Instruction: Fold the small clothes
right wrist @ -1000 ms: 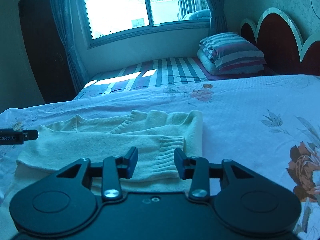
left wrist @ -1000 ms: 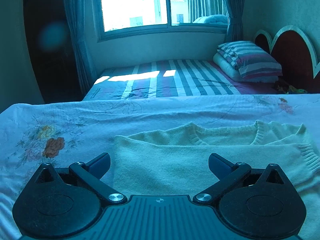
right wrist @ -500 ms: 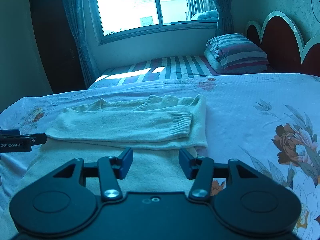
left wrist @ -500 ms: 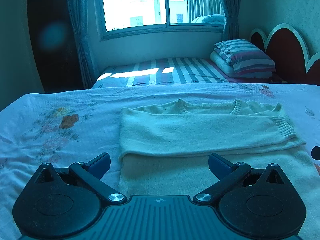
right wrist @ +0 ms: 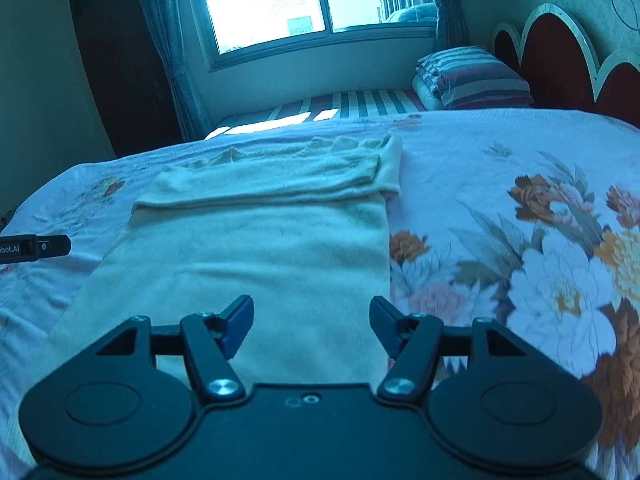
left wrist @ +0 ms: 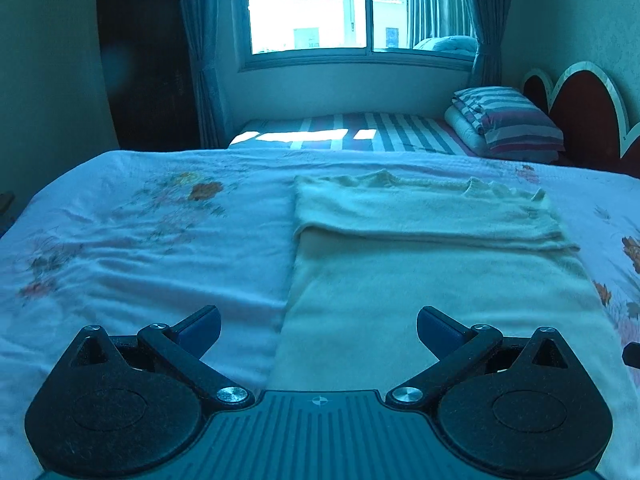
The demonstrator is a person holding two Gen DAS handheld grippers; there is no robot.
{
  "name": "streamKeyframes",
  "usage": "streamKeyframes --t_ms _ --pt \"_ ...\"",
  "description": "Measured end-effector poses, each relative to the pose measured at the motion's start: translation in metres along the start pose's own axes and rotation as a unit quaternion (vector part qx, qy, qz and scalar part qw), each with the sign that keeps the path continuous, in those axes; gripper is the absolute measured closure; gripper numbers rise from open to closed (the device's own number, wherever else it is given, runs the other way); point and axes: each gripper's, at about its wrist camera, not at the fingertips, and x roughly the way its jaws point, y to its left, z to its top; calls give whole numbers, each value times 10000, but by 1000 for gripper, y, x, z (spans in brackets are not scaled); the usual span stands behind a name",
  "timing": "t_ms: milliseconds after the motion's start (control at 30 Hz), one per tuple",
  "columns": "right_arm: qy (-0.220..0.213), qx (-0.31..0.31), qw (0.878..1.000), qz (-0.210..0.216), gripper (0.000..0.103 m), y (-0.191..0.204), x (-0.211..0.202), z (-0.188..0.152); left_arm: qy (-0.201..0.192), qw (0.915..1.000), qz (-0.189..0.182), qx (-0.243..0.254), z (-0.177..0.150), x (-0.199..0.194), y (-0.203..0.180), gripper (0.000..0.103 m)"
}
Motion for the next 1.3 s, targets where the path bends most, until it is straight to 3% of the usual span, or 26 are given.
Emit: streamKeyframes --t_ms 200,600,733,967,1300 --pt "193 24 9998 -46 39 10 -37 -46 565 9980 276 108 -68 -33 29 0" --pt "409 481 9968 -486 39 18 -93 -120 916 9953 -65 -303 -139 -64 67 0" --pt "424 1131 9918 -412 39 8 -100 -134 995 9937 -305 -416 -147 -62 64 0" --pt "338 1327 9904 -182 39 8 -107 -143 961 9921 -681 -441 -154 -69 50 0" --pt "362 1799 9829 155 63 4 -94 -138 1086 9887 -840 -605 -147 -68 37 0"
